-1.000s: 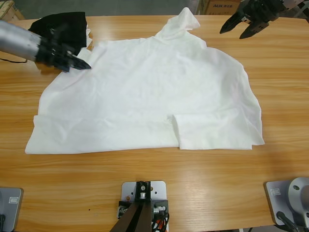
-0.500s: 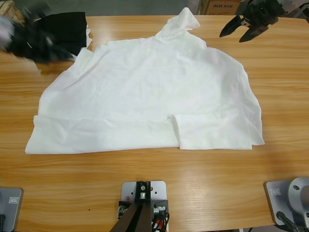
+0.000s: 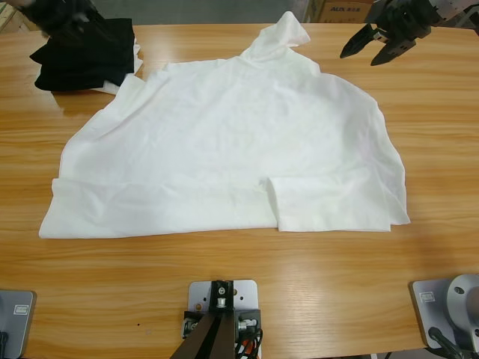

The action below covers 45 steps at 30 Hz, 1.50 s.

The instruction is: Fold clothes

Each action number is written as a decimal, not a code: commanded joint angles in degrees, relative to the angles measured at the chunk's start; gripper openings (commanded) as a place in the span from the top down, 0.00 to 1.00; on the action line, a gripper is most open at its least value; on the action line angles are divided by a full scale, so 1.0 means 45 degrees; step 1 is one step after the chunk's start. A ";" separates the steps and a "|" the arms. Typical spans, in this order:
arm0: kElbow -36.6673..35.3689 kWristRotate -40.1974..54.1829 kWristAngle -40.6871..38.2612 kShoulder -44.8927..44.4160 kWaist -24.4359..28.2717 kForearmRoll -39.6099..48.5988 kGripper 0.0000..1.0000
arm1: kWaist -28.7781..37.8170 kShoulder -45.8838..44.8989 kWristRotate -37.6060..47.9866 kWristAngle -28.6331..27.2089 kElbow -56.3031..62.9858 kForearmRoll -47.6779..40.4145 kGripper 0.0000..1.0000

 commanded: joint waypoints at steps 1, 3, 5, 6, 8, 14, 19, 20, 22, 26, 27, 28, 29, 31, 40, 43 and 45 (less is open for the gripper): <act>-0.0360 -0.0464 0.0205 0.2356 -0.0140 0.0437 0.04 | 0.0095 0.0835 -0.0193 -0.0217 0.0355 -0.0154 0.00; -0.0742 -0.0409 0.0158 0.2660 -0.0160 0.0437 0.04 | 0.0095 0.0909 -0.0236 -0.0217 0.0375 -0.0174 0.00; -0.1383 -0.0362 -0.0275 0.2989 -0.0140 0.0417 0.04 | 0.0095 0.1003 -0.0248 -0.0217 0.0379 -0.0193 0.00; -0.1700 -0.0249 -0.0639 0.3137 -0.0093 0.0417 0.04 | 0.0095 0.1050 -0.0260 -0.0217 0.0379 -0.0205 0.00; -0.2301 -0.0069 -0.1428 0.3410 0.0024 0.0417 0.04 | 0.0092 0.1163 -0.0287 -0.0217 0.0379 -0.0228 0.00; -0.2520 0.0322 -0.2111 0.4012 0.0278 0.0437 0.04 | 0.0064 0.1296 -0.0299 -0.0209 0.0367 -0.0271 0.00; -0.2485 0.0548 -0.2221 0.4141 0.0352 0.0550 0.04 | 0.0037 0.1389 -0.0318 -0.0209 0.0359 -0.0271 0.00; -0.2481 0.0579 -0.2221 0.4125 0.0387 0.0601 0.04 | 0.0037 0.1413 -0.0318 -0.0209 0.0359 -0.0271 0.00; -0.2473 0.0630 -0.2221 0.4137 0.0489 0.0729 0.04 | 0.0037 0.1468 -0.0318 -0.0209 0.0359 -0.0271 0.00; -0.2473 0.0646 -0.2111 0.4242 0.0610 0.0937 0.04 | 0.0037 0.1471 -0.0318 -0.0217 0.0379 -0.0271 0.00; -0.2473 0.0630 -0.2037 0.4246 0.0637 0.0964 0.04 | 0.0037 0.1471 -0.0318 -0.0217 0.0379 -0.0271 0.00; -0.2477 0.0626 -0.2025 0.4270 0.0676 0.0964 0.04 | 0.0037 0.1483 -0.0318 -0.0217 0.0379 -0.0271 0.00; -0.2500 0.0603 -0.2025 0.4317 0.0680 0.0960 0.04 | 0.0037 0.1483 -0.0318 -0.0217 0.0367 -0.0271 0.00; -0.2532 0.0525 -0.2033 0.4430 0.0680 0.0944 0.04 | 0.0037 0.1471 -0.0318 -0.0217 0.0379 -0.0271 0.00; -0.2532 0.0396 -0.2182 0.4731 0.0629 0.0944 0.04 | -0.0002 0.1608 -0.0338 -0.0217 0.0320 -0.0271 0.00; -0.2610 0.0310 -0.2162 0.4770 0.0625 0.0929 0.04 | -0.0037 0.1608 -0.0338 -0.0217 0.0340 -0.0271 0.00; -0.2711 0.0283 -0.2162 0.4770 0.0614 0.0925 0.04 | -0.0041 0.1624 -0.0338 -0.0217 0.0332 -0.0271 0.00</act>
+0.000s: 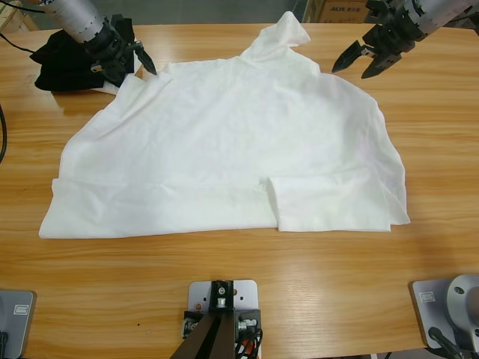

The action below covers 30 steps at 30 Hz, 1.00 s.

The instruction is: Fold clothes

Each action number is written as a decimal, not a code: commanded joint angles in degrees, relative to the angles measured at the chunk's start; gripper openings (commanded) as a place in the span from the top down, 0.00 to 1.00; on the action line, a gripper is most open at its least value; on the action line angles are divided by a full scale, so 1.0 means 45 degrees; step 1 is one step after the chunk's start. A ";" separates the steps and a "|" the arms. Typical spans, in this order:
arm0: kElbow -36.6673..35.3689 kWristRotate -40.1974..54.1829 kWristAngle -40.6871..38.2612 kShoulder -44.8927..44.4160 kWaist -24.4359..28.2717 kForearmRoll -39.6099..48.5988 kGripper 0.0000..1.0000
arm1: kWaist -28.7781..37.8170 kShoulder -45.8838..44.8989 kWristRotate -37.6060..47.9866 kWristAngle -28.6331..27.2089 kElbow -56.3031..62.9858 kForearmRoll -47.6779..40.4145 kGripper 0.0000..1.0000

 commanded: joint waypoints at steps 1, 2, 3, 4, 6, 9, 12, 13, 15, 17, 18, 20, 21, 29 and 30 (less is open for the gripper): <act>-0.0206 -0.0288 -0.0089 0.1008 0.0026 0.0122 0.04 | -0.0047 0.0633 -0.0161 -0.0213 0.0313 -0.0118 0.00; -0.0312 -0.0300 -0.0089 0.1012 0.0006 0.0122 0.04 | -0.0047 0.0649 -0.0161 -0.0209 0.0325 -0.0118 0.00; -0.0382 -0.0312 -0.0089 0.1024 0.0002 0.0126 0.05 | -0.0047 0.0649 -0.0161 -0.0213 0.0329 -0.0118 0.00; -0.0480 -0.0319 -0.0085 0.1047 -0.0013 0.0130 0.05 | -0.0047 0.0649 -0.0161 -0.0209 0.0329 -0.0118 0.00; -0.0617 -0.0312 -0.0069 0.1055 -0.0013 0.0134 0.12 | -0.0047 0.0661 -0.0161 -0.0205 0.0329 -0.0134 0.00; -0.0644 -0.0300 -0.0069 0.1176 -0.0025 0.0138 0.18 | -0.0047 0.0668 -0.0161 -0.0197 0.0333 -0.0138 0.00; -0.0605 -0.0241 -0.0069 0.1188 -0.0084 0.0161 0.18 | -0.0078 0.0680 -0.0161 -0.0194 0.0329 -0.0138 0.00; -0.0601 -0.0230 -0.0069 0.1184 -0.0084 0.0208 0.18 | -0.0086 0.0704 -0.0161 -0.0178 0.0329 -0.0138 0.00; -0.0601 -0.0167 -0.0034 0.1184 -0.0084 0.0376 0.18 | -0.0086 0.0727 -0.0161 -0.0178 0.0305 -0.0138 0.00; -0.0597 -0.0163 0.0087 0.1184 -0.0072 0.0513 0.18 | -0.0106 0.0743 -0.0161 -0.0158 0.0290 -0.0138 0.00; -0.0597 -0.0163 0.0169 0.1184 -0.0072 0.0556 0.17 | -0.0106 0.0735 -0.0161 -0.0158 0.0297 -0.0138 0.00; -0.0597 -0.0163 0.0348 0.1157 -0.0087 0.0618 0.16 | -0.0106 0.0727 -0.0161 -0.0166 0.0336 -0.0138 0.00; -0.0597 -0.0163 0.0399 0.1145 -0.0084 0.0626 0.16 | -0.0110 0.0723 -0.0161 -0.0166 0.0348 -0.0138 0.00; -0.0585 -0.0194 0.0571 0.1274 -0.0134 0.0645 0.16 | -0.0125 0.0766 -0.0161 -0.0166 0.0348 -0.0138 0.00; -0.0597 -0.0206 0.0563 0.1301 -0.0158 0.0645 0.17 | -0.0125 0.0766 -0.0161 -0.0170 0.0348 -0.0138 0.00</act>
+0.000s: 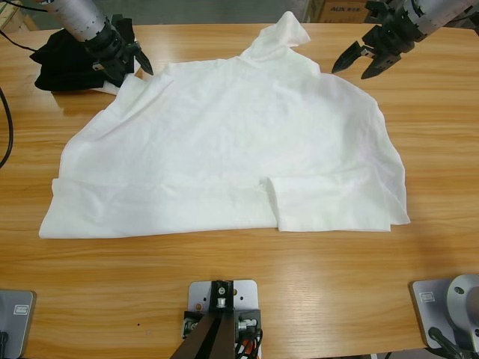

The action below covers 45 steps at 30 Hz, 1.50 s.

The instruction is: Fold clothes

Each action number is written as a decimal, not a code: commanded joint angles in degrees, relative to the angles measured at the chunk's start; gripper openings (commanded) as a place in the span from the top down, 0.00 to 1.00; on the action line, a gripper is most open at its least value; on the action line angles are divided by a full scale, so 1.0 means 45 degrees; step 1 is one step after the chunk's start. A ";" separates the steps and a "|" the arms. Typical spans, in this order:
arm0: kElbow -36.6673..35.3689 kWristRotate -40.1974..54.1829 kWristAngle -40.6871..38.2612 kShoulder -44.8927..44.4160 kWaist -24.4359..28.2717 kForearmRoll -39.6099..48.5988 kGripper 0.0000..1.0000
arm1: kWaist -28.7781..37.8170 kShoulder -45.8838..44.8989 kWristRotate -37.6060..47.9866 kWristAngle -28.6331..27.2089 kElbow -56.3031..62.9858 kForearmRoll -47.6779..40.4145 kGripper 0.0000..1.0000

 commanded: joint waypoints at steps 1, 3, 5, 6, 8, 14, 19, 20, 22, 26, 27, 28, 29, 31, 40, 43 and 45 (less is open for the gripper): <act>0.0031 -0.0116 0.0165 0.1020 -0.0137 0.0152 0.18 | -0.0124 0.0730 -0.0160 -0.0174 0.0348 -0.0137 0.00; -0.0023 -0.0147 0.0141 0.1043 -0.0145 0.0152 0.19 | -0.0132 0.0761 -0.0160 -0.0166 0.0348 -0.0137 0.00; -0.0012 -0.0147 0.0122 0.1063 -0.0157 0.0156 0.19 | -0.0140 0.0804 -0.0160 -0.0159 0.0313 -0.0137 0.00; 0.0012 -0.0147 0.0122 0.1063 -0.0157 0.0187 0.19 | -0.0140 0.0820 -0.0160 -0.0143 0.0305 -0.0145 0.00; 0.0051 -0.0104 0.0122 0.1102 -0.0157 0.0277 0.19 | -0.0144 0.0827 -0.0160 -0.0139 0.0293 -0.0157 0.00; -0.0152 -0.0089 0.0122 0.1196 -0.0176 0.0250 0.19 | -0.0179 0.0788 -0.0160 -0.0139 0.0348 -0.0157 0.00; -0.0433 -0.0069 0.0028 0.1356 -0.0176 0.0250 0.52 | -0.0183 0.0827 -0.0160 -0.0139 0.0329 -0.0164 0.00; -0.0469 -0.0061 -0.0007 0.1383 -0.0192 0.0254 0.60 | -0.0183 0.0831 -0.0160 -0.0139 0.0329 -0.0176 0.00; -0.0476 -0.0054 -0.0015 0.1395 -0.0208 0.0269 0.63 | -0.0183 0.0847 -0.0160 -0.0139 0.0329 -0.0192 0.00; -0.0457 -0.0050 0.0001 0.1395 -0.0235 0.0285 0.63 | -0.0183 0.0847 -0.0160 -0.0139 0.0329 -0.0196 0.00; -0.0445 -0.0057 -0.0011 0.1395 -0.0251 0.0289 0.63 | -0.0183 0.0847 -0.0160 -0.0139 0.0329 -0.0196 0.00; -0.0433 -0.0057 -0.0011 0.1391 -0.0255 0.0289 0.64 | -0.0183 0.0847 -0.0160 -0.0139 0.0336 -0.0196 0.00; -0.0418 -0.0054 -0.0023 0.1391 -0.0266 0.0301 0.67 | -0.0191 0.0859 -0.0160 -0.0139 0.0348 -0.0196 0.00; -0.0390 -0.0050 -0.0152 0.1395 -0.0274 0.0308 0.93 | -0.0222 0.0866 -0.0160 -0.0139 0.0364 -0.0219 0.00; -0.1199 0.0595 -0.0515 0.0973 -0.0415 0.0269 1.00 | -0.0241 0.0890 -0.0160 -0.0100 0.0430 -0.0235 0.00; -0.1269 0.0771 -0.0253 0.0922 -0.0368 0.0277 1.00 | -0.0245 0.0855 -0.0156 -0.0100 0.0446 -0.0235 0.00; -0.1180 0.0739 0.0227 0.0789 -0.0352 0.0301 1.00 | -0.0304 0.0909 -0.0160 -0.0073 0.0376 -0.0305 0.02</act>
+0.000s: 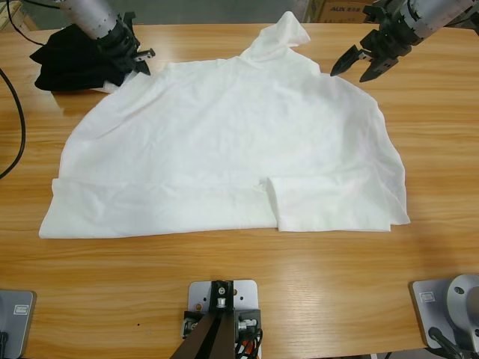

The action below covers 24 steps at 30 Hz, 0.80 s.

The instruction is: Fold clothes

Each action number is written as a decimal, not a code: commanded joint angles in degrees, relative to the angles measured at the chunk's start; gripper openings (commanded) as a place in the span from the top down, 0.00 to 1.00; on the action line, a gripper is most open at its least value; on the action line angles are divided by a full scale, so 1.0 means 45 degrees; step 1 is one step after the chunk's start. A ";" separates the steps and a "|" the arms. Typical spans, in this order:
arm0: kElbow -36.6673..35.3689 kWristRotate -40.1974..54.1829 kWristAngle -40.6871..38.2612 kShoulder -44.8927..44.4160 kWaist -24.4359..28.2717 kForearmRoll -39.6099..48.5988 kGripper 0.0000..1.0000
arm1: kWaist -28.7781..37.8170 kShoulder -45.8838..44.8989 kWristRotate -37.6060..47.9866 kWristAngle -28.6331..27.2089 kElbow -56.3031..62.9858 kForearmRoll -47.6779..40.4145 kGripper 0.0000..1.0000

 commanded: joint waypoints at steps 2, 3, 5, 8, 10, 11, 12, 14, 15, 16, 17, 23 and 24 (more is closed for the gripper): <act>0.0061 0.0294 0.0910 0.0137 0.0003 0.0165 1.00 | -0.0545 0.0750 -0.0159 0.0595 0.0283 -0.0553 0.02; 0.0128 0.0279 0.0918 0.0102 0.0018 0.0204 1.00 | -0.0752 0.0765 -0.0159 0.1173 0.0260 -0.0792 0.02; 0.0206 0.0232 0.1035 0.0031 0.0034 0.0454 1.00 | -0.1084 0.0746 -0.0245 0.2290 0.0088 -0.1241 0.03; 0.0581 -0.0053 0.1621 -0.0285 0.0034 0.0610 1.00 | -0.1240 0.1011 -0.0276 0.3427 -0.0225 -0.1901 0.02; 0.0796 -0.0085 0.1941 -0.0597 0.0038 0.0610 1.00 | -0.1244 0.1480 -0.0253 0.4103 -0.0791 -0.2237 0.02; 0.0893 -0.0100 0.2078 -0.0781 0.0053 0.0610 1.00 | -0.1228 0.1753 -0.0194 0.4329 -0.1131 -0.2382 0.02; 0.0983 -0.0147 0.2203 -0.0957 0.0050 0.0610 1.00 | -0.1205 0.2097 -0.0097 0.4630 -0.1537 -0.2460 0.02; 0.1175 -0.0338 0.2305 -0.1250 0.0053 0.0610 1.00 | -0.1185 0.2898 0.0103 0.5240 -0.2494 -0.2417 0.03; 0.1245 -0.0401 0.2305 -0.1347 0.0053 0.0610 1.00 | -0.1185 0.3210 0.0278 0.5255 -0.2861 -0.2350 0.03; 0.1319 -0.0448 0.2305 -0.1433 0.0053 0.0610 1.00 | -0.1185 0.3464 0.0310 0.5165 -0.3174 -0.2182 0.03; 0.1382 -0.0503 0.2305 -0.1496 0.0038 0.0610 1.00 | -0.1209 0.3687 0.0310 0.4974 -0.3475 -0.1936 0.03; 0.1538 -0.0651 0.2285 -0.1551 -0.0075 0.0591 1.00 | -0.1611 0.4390 -0.0819 0.4021 -0.4045 -0.0553 0.04; 0.1530 -0.0651 0.2285 -0.1551 -0.0072 0.0591 1.00 | -0.1635 0.4414 -0.0991 0.3974 -0.4057 -0.0343 0.05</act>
